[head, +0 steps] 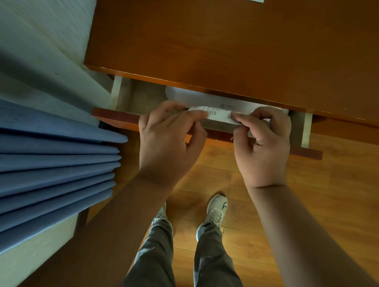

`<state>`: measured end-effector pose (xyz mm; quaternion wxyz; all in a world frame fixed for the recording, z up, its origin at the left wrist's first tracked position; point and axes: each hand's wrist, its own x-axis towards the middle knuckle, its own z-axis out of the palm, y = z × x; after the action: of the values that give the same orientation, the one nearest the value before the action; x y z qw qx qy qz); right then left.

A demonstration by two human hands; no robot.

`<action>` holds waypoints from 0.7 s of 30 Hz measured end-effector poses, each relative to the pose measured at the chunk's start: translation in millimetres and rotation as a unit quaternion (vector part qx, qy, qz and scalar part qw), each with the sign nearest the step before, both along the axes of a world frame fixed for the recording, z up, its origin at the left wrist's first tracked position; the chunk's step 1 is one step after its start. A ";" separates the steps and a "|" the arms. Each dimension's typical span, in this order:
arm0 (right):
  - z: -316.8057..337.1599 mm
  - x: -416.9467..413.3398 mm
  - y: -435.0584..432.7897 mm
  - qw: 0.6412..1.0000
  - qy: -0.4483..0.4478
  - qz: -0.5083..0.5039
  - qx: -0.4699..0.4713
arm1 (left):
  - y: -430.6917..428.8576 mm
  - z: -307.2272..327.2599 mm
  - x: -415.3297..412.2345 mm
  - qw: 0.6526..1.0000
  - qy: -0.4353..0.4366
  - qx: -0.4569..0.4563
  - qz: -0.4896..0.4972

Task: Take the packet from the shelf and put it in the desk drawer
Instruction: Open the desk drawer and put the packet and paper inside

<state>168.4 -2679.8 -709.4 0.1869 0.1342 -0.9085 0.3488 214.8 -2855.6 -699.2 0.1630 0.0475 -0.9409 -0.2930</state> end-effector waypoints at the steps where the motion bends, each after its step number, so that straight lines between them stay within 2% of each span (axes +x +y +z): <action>1: -1.3 0.9 -0.2 1.000 0.000 0.000 -0.007 | 1.4 -0.1 1.0 1.000 0.001 -0.002 0.006; 3: -4.6 3.1 -0.5 0.999 -0.048 -0.001 -0.013 | 4.1 -1.0 0.5 0.999 -0.036 -0.012 0.004; 5: -7.6 4.2 -1.0 0.985 -0.170 0.004 0.031 | 7.0 -2.8 -3.1 0.989 -0.145 -0.037 -0.002; 7: -11.0 3.6 0.5 0.946 -0.298 -0.002 0.126 | 9.8 -8.2 -6.2 0.964 -0.251 -0.085 -0.009; 9: -11.0 1.5 1.6 0.918 -0.354 -0.006 0.178 | 10.5 -14.8 -7.2 0.954 -0.284 -0.099 -0.007; 13: -6.1 0.6 1.1 0.924 -0.353 0.010 0.149 | 11.3 -14.3 -8.5 0.964 -0.264 -0.035 0.016; 16: -4.3 0.0 2.1 0.923 -0.369 0.005 0.113 | 15.8 -9.2 -6.1 0.964 -0.254 0.060 0.042; 19: 6.5 8.7 2.0 0.938 -0.347 -0.023 0.007 | 15.8 -3.3 1.3 0.949 -0.228 0.203 0.082; 21: 15.9 21.5 2.5 0.939 -0.327 -0.061 -0.083 | 13.5 -3.6 10.1 0.942 -0.221 0.230 0.107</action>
<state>189.9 -2677.4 -693.5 -0.0892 -0.0593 -0.8940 0.4351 224.8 -2842.1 -702.8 -0.0337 0.2480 -0.8496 -0.4643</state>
